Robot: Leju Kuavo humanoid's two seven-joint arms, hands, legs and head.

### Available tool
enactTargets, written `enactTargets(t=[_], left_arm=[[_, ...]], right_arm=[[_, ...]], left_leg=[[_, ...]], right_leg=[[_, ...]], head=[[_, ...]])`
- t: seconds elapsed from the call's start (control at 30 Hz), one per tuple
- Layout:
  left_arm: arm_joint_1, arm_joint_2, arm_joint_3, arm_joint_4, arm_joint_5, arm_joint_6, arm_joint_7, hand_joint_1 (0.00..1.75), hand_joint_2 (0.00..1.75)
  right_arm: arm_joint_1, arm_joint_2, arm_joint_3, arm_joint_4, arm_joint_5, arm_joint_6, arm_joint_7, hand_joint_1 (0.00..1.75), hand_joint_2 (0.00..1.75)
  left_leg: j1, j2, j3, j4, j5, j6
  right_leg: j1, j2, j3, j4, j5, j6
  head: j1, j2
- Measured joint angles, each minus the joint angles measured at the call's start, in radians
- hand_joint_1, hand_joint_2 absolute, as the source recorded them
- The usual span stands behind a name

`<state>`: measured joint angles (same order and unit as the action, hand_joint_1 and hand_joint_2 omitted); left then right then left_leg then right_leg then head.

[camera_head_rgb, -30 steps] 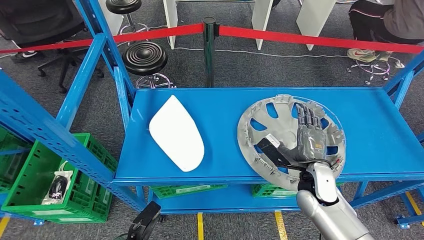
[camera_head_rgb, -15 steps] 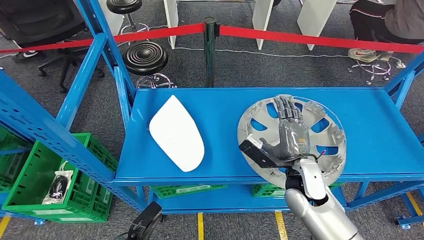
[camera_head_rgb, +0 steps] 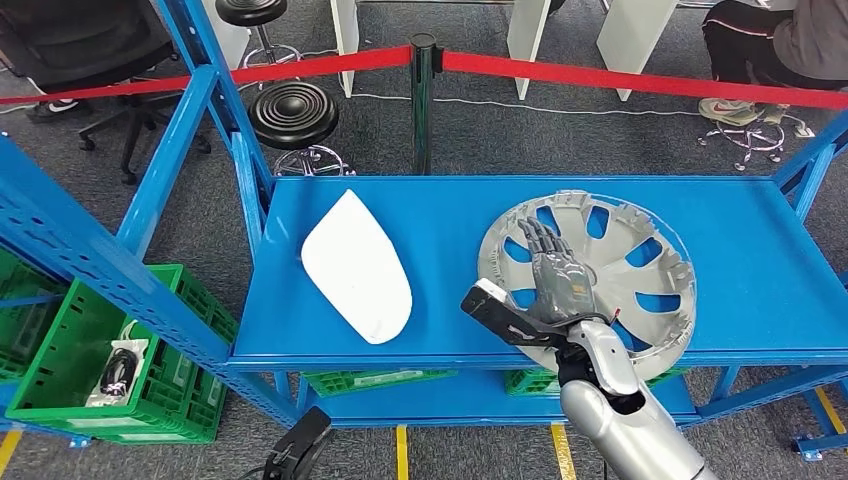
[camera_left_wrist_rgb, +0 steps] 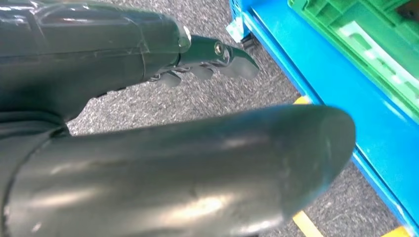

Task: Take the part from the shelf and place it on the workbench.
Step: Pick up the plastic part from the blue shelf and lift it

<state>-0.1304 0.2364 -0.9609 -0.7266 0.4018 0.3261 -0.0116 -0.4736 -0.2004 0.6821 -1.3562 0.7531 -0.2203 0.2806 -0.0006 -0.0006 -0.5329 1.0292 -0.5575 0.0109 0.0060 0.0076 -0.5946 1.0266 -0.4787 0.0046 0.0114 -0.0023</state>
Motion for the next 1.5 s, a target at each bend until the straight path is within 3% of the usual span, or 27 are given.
enactTargets(t=[0.23,1.5], left_arm=[[-0.002,-0.016,0.0,0.02,-0.005,-0.002,0.0,0.0,0.0],[-0.003,-0.032,0.0,0.061,-0.006,-0.001,0.0,0.0,0.0]], right_arm=[[-0.01,0.0,0.019,0.046,-0.02,0.037,0.021,0.0,1.75],[-0.019,0.0,0.045,0.113,-0.02,0.038,0.022,0.0,1.75]], left_leg=[[0.0,-0.001,0.0,0.0,0.0,0.0],[0.0,-0.002,0.0,0.0,0.0,0.0]], right_leg=[[0.0,0.0,0.0,-0.001,0.0,0.0],[0.0,0.0,0.0,-0.001,0.0,0.0]], head=[[0.0,0.0],[0.0,0.0]])
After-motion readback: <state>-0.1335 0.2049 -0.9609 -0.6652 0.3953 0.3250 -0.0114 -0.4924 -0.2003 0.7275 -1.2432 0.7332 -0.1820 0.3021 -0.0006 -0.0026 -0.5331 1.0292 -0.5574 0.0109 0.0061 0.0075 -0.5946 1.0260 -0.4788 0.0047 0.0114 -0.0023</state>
